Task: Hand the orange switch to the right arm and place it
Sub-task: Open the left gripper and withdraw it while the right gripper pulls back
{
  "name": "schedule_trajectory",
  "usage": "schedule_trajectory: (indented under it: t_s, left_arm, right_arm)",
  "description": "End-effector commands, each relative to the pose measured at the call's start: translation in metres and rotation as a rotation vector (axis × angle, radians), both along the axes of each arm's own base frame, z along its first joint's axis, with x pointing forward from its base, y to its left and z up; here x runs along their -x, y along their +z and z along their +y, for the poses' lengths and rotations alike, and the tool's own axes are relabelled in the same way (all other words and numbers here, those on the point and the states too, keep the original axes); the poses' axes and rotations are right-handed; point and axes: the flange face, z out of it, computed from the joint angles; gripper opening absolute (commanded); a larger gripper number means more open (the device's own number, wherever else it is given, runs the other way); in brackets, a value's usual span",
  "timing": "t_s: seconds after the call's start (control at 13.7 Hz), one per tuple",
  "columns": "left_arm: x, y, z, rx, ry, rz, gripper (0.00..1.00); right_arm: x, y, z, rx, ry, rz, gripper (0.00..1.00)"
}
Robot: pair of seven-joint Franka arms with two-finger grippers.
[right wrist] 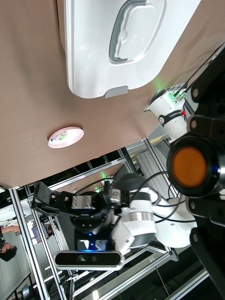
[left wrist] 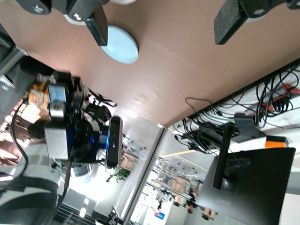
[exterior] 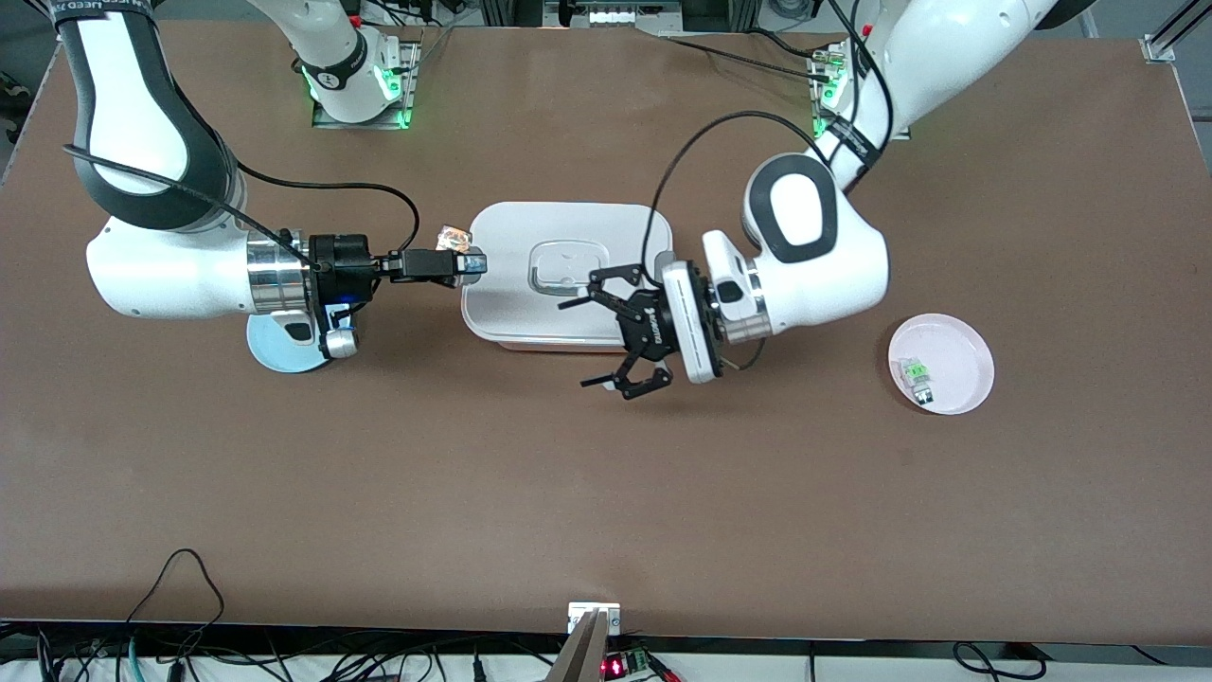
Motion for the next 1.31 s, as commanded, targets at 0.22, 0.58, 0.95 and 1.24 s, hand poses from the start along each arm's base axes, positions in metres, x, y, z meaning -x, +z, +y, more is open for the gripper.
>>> schedule_trajectory:
  t_s: [0.22, 0.58, 0.95, 1.24]
  left_arm:
    - [-0.016, -0.014, 0.06, -0.029, -0.117, 0.009, 1.0]
    - [-0.033, 0.012, 0.13, -0.199, -0.307, 0.122, 1.0]
    - [-0.025, 0.016, 0.192, -0.413, -0.416, 0.349, 1.0]
    - [-0.007, 0.024, 0.221, -0.731, -0.405, 0.605, 1.0]
  right_arm:
    - [0.011, -0.012, -0.028, 0.173, 0.102, -0.034, 0.28]
    - [0.012, -0.023, -0.083, 0.384, 0.187, -0.054, 0.28]
    - [0.013, -0.042, -0.124, 0.633, 0.404, -0.212, 0.28]
    - [0.01, -0.056, -0.154, 0.783, 0.699, -0.394, 0.28]
